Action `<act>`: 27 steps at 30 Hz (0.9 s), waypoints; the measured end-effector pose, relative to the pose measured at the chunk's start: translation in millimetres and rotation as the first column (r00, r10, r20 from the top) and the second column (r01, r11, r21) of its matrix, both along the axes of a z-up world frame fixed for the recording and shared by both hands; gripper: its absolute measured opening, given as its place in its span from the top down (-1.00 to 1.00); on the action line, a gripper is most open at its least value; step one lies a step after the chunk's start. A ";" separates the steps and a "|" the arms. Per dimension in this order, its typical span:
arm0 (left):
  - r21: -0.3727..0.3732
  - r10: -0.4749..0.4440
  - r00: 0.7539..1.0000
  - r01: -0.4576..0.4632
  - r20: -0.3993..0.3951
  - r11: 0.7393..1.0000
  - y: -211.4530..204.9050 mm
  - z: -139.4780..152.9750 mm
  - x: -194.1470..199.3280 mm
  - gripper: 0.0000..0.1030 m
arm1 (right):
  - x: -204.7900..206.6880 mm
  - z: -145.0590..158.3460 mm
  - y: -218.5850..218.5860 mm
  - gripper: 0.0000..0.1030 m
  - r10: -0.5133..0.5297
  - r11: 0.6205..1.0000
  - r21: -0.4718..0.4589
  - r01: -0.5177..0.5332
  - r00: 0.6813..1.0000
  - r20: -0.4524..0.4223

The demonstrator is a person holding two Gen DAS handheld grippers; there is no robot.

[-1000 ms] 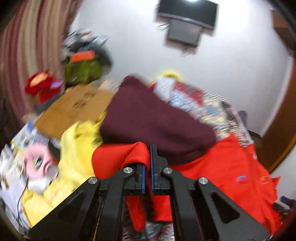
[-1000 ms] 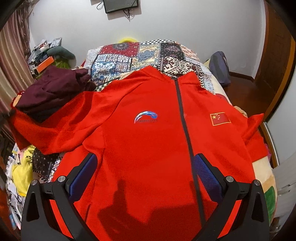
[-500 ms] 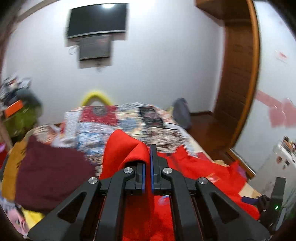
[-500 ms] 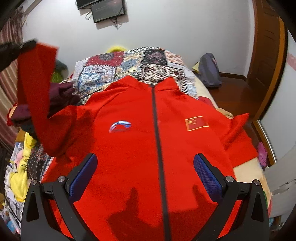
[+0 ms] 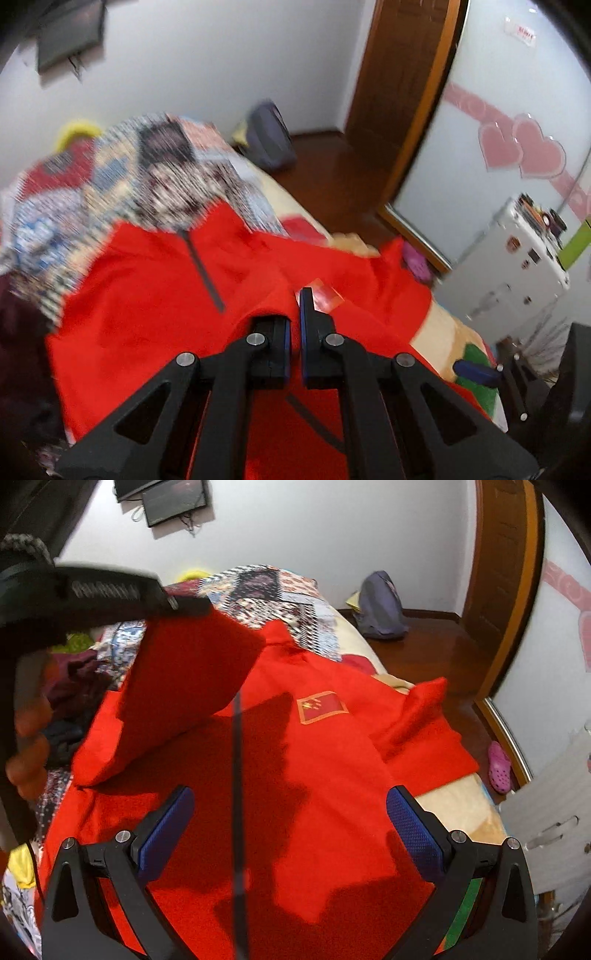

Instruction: Fold large clothes

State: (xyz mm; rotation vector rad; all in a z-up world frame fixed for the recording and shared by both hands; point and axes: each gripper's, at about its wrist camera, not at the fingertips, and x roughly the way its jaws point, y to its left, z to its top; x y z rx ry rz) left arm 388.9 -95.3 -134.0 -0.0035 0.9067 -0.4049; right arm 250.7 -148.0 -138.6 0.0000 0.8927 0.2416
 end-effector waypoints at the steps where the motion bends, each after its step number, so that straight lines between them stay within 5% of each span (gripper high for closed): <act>1: -0.003 -0.013 0.999 0.012 -0.030 1.000 -3.4 -6.6 1.3 0.95 | -0.5 -1.5 -2.3 -1.00 -0.005 1.000 -0.002 0.005 1.000 -0.003; 6: 0.022 -0.093 0.983 0.098 -0.160 0.995 -27.2 -41.3 -2.6 0.91 | 3.0 -10.5 -14.0 -1.00 -0.033 0.999 -0.019 0.033 0.999 -0.033; 10: 0.032 -0.133 0.974 0.141 -0.185 0.989 -26.2 -38.0 -11.8 0.63 | 3.0 -15.7 -17.3 -1.00 -0.033 0.999 -0.034 0.032 0.998 -0.046; 12: 0.039 -0.123 0.979 0.131 -0.165 0.991 -20.5 -28.8 -15.4 0.18 | 2.1 -18.6 -15.6 -1.00 -0.029 0.998 -0.049 0.027 0.998 -0.055; 14: 0.054 -0.105 0.989 0.111 -0.107 0.992 -10.0 -11.6 -21.7 -0.01 | 1.5 -19.9 -14.1 -1.00 -0.024 0.998 -0.056 0.021 0.998 -0.060; 21: 0.070 -0.002 0.999 -0.002 0.053 0.998 53.2 48.4 -49.1 -0.44 | 0.2 -5.6 -4.0 -1.00 0.029 0.999 -0.038 -0.031 0.999 -0.041; 27: 0.178 0.125 0.989 -0.137 0.078 0.974 130.3 48.8 -74.5 -0.55 | 9.2 -0.4 27.8 -1.00 0.115 0.990 -0.085 -0.116 0.993 -0.023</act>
